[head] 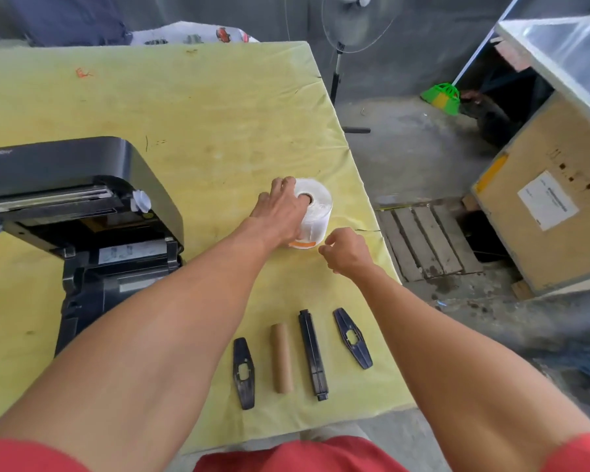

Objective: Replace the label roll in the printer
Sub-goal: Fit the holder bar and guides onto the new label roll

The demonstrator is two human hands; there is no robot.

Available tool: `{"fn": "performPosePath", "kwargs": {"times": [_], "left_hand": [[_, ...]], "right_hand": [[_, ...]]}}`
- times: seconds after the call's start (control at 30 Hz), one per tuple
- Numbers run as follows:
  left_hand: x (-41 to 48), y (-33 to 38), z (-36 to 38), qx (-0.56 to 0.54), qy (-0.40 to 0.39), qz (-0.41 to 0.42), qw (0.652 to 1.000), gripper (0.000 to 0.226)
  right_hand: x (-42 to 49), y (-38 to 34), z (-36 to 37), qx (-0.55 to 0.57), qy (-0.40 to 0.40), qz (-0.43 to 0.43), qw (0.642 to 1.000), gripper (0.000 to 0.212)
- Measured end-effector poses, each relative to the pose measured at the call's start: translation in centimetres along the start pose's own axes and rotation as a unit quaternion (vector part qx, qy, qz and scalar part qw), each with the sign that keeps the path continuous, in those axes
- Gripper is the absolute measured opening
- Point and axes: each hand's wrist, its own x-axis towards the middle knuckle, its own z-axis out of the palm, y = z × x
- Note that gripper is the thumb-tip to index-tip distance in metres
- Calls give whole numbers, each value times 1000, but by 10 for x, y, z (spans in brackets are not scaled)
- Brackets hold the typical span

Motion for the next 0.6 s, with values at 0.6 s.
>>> {"fn": "performPosePath", "kwargs": {"times": [0.6], "left_hand": [[-28, -27, 2, -710, 117, -343, 604, 49]], "right_hand": [[-27, -39, -26, 96, 100, -190, 972, 59]]}}
